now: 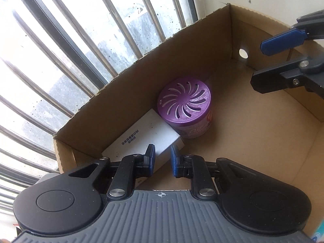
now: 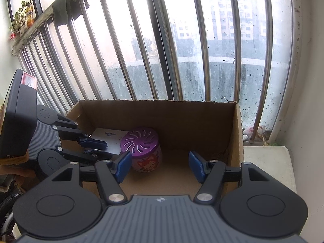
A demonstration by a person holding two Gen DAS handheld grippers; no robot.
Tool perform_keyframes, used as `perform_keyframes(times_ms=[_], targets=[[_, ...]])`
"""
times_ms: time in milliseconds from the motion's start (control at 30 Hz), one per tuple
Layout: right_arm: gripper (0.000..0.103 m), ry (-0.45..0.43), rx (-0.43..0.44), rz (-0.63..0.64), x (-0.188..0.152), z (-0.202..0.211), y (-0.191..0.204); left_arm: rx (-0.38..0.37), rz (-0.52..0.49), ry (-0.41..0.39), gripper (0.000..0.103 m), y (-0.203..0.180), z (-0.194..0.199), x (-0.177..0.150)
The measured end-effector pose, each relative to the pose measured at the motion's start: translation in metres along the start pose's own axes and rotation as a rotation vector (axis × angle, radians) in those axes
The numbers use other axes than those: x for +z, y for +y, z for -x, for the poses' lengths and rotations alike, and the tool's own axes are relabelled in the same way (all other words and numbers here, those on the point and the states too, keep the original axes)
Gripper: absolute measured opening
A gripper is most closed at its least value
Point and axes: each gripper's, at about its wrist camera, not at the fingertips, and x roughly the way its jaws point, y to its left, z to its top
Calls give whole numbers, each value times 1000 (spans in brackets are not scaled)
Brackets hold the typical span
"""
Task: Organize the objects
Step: 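Withdraw the left gripper and move the right gripper toward the wipes pack, then close the right gripper on the blue-and-white wipes pack and lift it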
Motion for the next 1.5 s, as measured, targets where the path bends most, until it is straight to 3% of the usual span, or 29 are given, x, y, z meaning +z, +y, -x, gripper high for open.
perform_keyframes(times_ms=[133, 167, 267, 333, 433, 567, 733, 900, 967, 1067, 1167, 1267, 1367, 1400, 1500], targets=[[65, -14, 3, 8, -1, 13, 8, 15, -6, -66, 24, -4, 33, -14], [65, -21, 7, 7, -1, 18, 10, 2, 12, -98, 27, -29, 30, -3], [66, -60, 39, 6, -5, 41, 19, -86, 83, -236, 45, -34, 71, -19], [69, -82, 65, 9, -11, 57, 23, -144, 139, -329, 52, -45, 98, -22], [77, -110, 81, 17, -28, 79, 29, -266, 216, -427, 61, -65, 123, -54], [77, -91, 72, 70, -52, 96, 38, -398, 313, -472, 70, -79, 140, -97], [90, -67, 175, 12, -98, 114, 33, -497, 400, -444, 77, -88, 123, -132], [91, 1, 145, 25, -139, 99, 27, -484, 382, -446, 90, -100, 105, -144], [91, 28, 171, -41, -148, 89, 18, -471, 367, -455, 94, -103, 98, -142], [91, 75, 294, -241, -163, 70, -7, -471, 324, -435, 95, -112, 83, -135], [88, 73, 410, -383, -171, 55, -24, -457, 300, -409, 87, -120, 67, -129], [77, 46, 425, -430, -169, 46, -31, -447, 312, -407, 81, -124, 54, -126], [54, 51, 526, -485, -172, 35, -39, -482, 422, -420, 81, -116, 41, -130], [52, 62, 565, -559, -176, 28, -46, -476, 423, -434, 80, -117, 41, -132], [52, 57, 559, -511, -173, 29, -45, -409, 359, -461, 78, -128, 49, -134]])
